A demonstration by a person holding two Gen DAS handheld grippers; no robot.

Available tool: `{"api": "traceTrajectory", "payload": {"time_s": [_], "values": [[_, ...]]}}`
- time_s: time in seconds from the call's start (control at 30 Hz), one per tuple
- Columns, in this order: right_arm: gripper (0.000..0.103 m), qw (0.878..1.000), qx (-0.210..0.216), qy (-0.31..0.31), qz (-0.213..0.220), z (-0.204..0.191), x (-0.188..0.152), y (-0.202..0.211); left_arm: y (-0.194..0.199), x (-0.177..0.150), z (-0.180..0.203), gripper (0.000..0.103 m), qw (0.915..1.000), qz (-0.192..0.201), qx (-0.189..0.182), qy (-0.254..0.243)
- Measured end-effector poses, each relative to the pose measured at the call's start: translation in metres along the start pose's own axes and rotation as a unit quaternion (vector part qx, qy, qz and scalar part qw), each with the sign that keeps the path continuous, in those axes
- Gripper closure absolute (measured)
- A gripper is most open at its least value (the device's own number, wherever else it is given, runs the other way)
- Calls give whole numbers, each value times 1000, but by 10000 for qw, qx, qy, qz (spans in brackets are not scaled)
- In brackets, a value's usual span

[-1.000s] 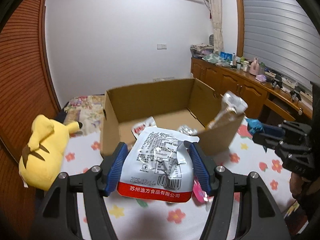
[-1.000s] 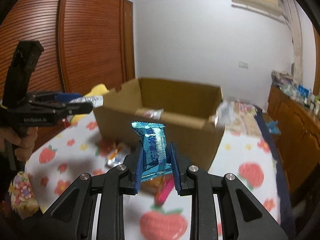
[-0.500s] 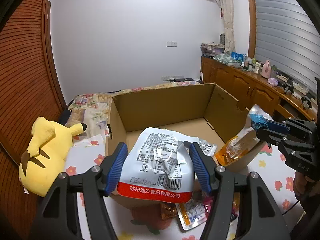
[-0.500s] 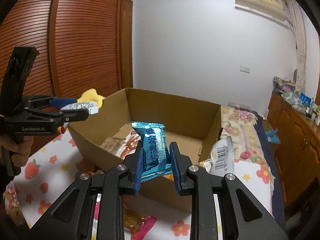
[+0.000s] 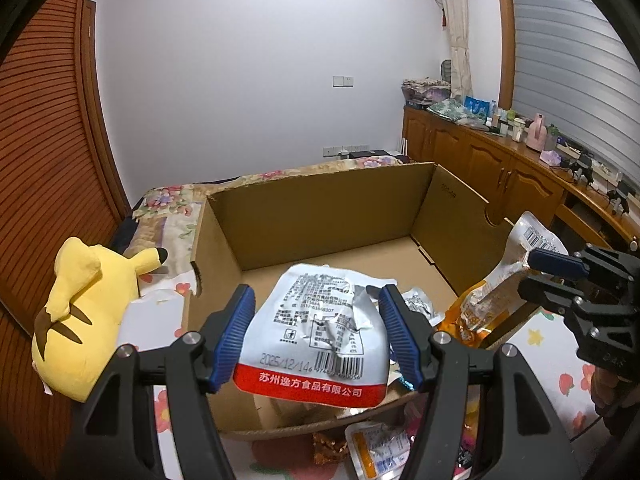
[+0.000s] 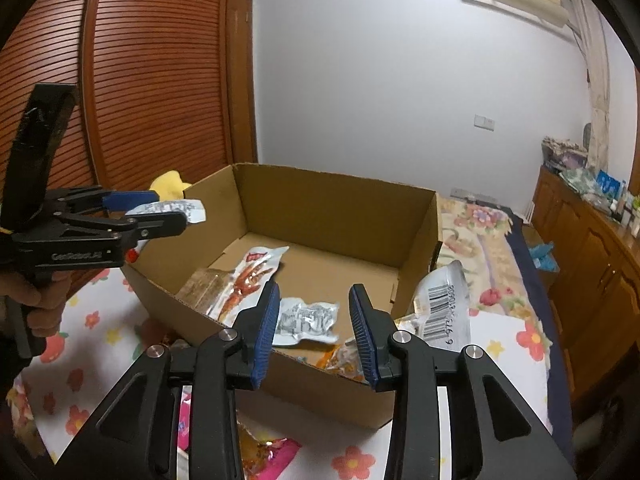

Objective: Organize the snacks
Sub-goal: 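Carry both packs over the box and open both tools to release them, then withdraw both tools from the box back toward the snack pile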

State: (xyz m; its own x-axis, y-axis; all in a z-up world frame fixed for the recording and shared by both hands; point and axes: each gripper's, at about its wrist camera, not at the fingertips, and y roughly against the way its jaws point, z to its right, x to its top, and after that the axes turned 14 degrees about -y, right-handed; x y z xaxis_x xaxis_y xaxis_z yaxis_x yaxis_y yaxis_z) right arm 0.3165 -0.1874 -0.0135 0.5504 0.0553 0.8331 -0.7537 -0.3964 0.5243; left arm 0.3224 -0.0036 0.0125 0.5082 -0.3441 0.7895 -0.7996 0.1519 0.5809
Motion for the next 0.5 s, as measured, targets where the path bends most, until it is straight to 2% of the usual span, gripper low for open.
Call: {"api": "traceTrajectory", "payload": {"time_s": [0.27,0.5], "values": [[65,10000,46,-20,-15,0,-2,6,-15,2,4,39,9999,-150,-19,-22],[65,10000,30,11,-39,-3,-5,11,-12,-1,8,39,9998,-168,-11,-67]]}}
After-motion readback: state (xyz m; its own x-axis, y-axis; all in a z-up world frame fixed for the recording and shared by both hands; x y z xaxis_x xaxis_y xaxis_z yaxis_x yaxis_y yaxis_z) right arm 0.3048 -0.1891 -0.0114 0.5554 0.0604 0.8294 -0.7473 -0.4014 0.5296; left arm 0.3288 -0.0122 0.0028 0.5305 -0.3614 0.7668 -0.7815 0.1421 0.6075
